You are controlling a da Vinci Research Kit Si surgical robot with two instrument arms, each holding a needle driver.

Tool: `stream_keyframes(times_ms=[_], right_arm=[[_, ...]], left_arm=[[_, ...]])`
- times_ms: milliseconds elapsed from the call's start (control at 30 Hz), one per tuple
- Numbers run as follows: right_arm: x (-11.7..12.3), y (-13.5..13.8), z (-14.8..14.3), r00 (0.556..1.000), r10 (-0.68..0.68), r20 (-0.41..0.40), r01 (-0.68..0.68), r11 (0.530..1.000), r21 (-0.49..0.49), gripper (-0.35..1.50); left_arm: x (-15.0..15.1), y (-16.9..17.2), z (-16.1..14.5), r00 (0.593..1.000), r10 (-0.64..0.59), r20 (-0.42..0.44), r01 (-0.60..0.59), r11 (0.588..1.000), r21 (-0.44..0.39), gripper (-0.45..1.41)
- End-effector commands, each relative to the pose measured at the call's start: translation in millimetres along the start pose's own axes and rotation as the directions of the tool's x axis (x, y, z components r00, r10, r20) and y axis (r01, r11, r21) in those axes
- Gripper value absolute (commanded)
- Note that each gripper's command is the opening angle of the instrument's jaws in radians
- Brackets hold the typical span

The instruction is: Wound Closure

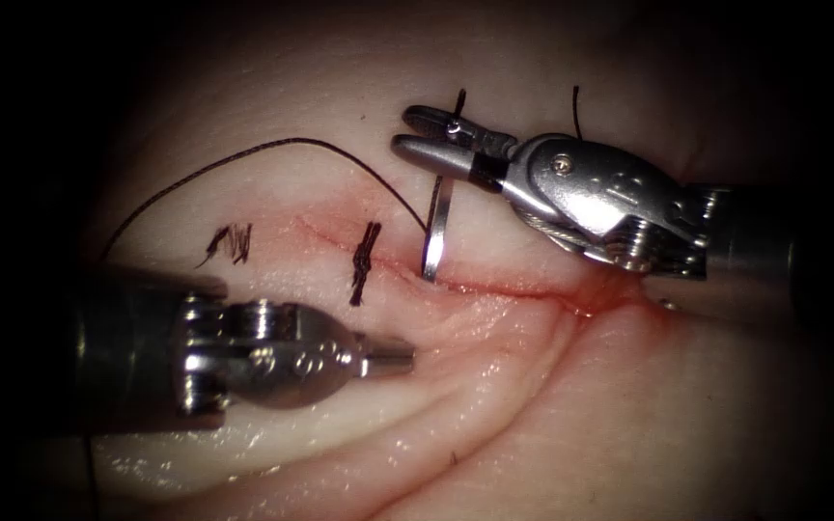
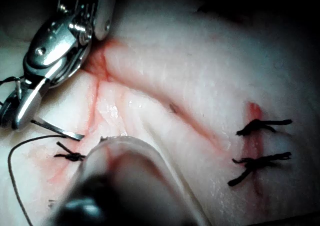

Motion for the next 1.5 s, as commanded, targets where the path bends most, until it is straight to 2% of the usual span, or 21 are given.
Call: stream_keyframes(times_ms=[33,333,733,1167,1500], right_arm=[[-0.2,0.1,0.9,1.000,0.004,-0.002,-0.004,1.000,0.001,-0.35],[-0.7,-0.5,1.0,0.994,0.114,-0.006,-0.114,0.994,0.007,-0.35],[-1.0,-1.1,0.9,0.957,0.290,0.003,-0.290,0.956,0.043,-0.35],[-0.8,-3.3,1.1,0.942,0.336,0.011,-0.336,0.939,0.065,-0.35],[0.2,-4.2,1.4,0.875,0.481,0.060,-0.484,0.871,0.085,-0.35]], left_arm=[[0.2,-0.1,0.7,1.000,0.001,-0.001,-0.001,1.000,0.001,-0.43],[0.1,-0.2,0.6,1.000,0.002,-0.001,-0.002,1.000,0.000,-0.43],[-0.1,-0.3,0.5,1.000,0.004,-0.002,-0.004,1.000,-0.002,-0.43],[-0.2,-0.4,0.3,1.000,-0.002,-0.002,0.002,1.000,-0.004,-0.43],[-0.2,-0.5,0.3,1.000,-0.002,-0.004,0.002,1.000,-0.008,-0.43]])
